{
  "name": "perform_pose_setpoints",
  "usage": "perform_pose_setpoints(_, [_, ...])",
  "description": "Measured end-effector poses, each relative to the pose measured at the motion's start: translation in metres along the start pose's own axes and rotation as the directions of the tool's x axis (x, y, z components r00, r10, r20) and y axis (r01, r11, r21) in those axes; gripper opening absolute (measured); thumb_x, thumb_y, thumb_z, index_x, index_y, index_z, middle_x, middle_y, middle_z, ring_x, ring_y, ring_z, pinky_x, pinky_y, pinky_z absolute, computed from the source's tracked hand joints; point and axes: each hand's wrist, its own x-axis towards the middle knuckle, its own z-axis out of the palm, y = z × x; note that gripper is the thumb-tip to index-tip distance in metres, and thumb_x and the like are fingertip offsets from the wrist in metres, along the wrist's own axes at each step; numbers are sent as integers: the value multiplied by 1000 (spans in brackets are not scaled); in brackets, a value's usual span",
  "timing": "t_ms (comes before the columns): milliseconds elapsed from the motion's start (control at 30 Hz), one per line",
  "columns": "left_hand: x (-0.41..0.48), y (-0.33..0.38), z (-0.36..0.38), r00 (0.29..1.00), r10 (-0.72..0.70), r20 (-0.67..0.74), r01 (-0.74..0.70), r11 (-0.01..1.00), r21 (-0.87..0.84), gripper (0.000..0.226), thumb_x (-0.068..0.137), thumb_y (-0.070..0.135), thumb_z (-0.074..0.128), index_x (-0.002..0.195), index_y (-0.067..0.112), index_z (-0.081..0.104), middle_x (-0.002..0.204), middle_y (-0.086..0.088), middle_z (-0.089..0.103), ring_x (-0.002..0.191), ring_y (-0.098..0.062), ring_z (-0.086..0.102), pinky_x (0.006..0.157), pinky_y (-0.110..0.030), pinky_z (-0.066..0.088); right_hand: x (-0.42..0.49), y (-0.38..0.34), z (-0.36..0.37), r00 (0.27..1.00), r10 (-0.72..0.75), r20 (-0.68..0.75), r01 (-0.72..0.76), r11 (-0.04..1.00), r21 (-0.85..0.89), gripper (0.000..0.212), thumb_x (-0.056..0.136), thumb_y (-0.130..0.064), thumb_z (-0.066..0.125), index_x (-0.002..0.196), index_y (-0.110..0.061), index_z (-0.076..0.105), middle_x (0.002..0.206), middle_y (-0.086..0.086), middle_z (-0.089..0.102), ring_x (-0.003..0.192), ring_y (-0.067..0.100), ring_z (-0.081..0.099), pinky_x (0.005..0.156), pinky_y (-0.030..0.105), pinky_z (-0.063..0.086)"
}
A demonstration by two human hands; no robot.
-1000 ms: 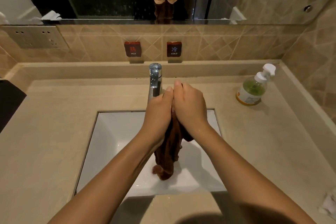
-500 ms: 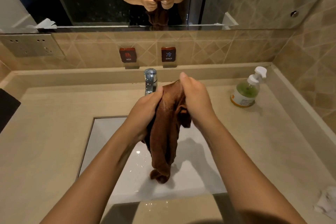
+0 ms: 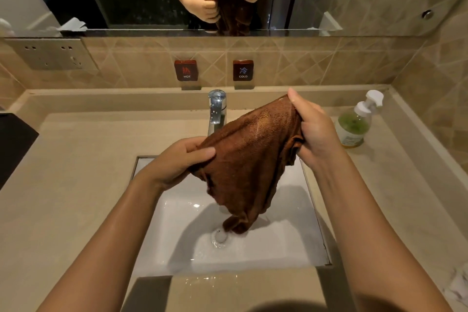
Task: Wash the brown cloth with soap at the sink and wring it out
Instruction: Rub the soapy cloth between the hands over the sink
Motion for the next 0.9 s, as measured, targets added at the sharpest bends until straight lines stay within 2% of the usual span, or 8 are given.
perform_pose_setpoints(133, [-6,8,24,989,37,-142,-87,927,-365,28,80,43,57,77,20,72,50,5,63,43,-4,58,42,-15,45,-1,2,-3,997,-57,-55,45,978,-206,40,96,-28,46,63,-8,56,56,-1,60,56,9,59,56,21,48])
perform_pose_setpoints(233, [3,15,46,959,-79,-274,-86,836,-542,39,97,35,40,100,6,65,83,-6,71,80,-16,69,69,-25,57,-9,10,2,978,-157,-138,57,835,-547,45,94,-35,44,64,-2,50,60,5,47,57,10,47,58,23,40])
perform_pose_setpoints(300, [8,22,62,918,-183,-352,-82,780,-620,43,96,43,43,107,5,60,94,-15,65,91,-25,66,80,-34,57,-22,25,19,968,-247,-48,151,722,-675,39,94,-33,46,60,-14,49,53,-8,45,49,5,41,51,19,36])
perform_pose_setpoints(433, [14,27,91,889,-146,-435,-107,856,-506,32,99,35,44,86,9,57,64,-4,56,55,-10,59,51,-20,50,-34,61,47,854,-499,146,357,360,-862,45,93,-39,38,62,-11,54,53,-1,54,49,18,49,48,30,36])
perform_pose_setpoints(500, [11,29,101,898,-126,-421,-95,879,-466,34,100,32,42,87,5,60,59,-3,57,50,-7,58,46,-16,46,-22,59,43,831,-555,40,313,407,-858,45,94,-36,35,59,-11,51,52,1,49,49,21,47,47,33,35])
perform_pose_setpoints(600, [7,29,100,887,-139,-441,-78,895,-440,38,100,30,42,81,4,63,53,0,60,48,-7,59,45,-15,45,-13,53,38,893,-449,-22,239,515,-823,45,97,-29,38,53,-22,38,50,-6,41,49,15,41,50,31,31])
perform_pose_setpoints(733, [7,30,96,868,-166,-468,-103,862,-496,26,97,25,49,79,9,57,54,-1,54,48,-9,55,43,-17,45,-34,65,46,857,-485,177,368,332,-869,45,94,-34,34,62,-11,55,54,3,54,50,20,47,48,28,30])
perform_pose_setpoints(900, [7,32,98,900,-164,-403,-63,867,-494,31,99,25,45,86,2,62,57,-3,58,47,-9,57,45,-15,46,-13,49,39,926,-375,-52,215,634,-743,49,98,-26,38,49,-23,34,48,-7,37,48,9,36,51,30,29])
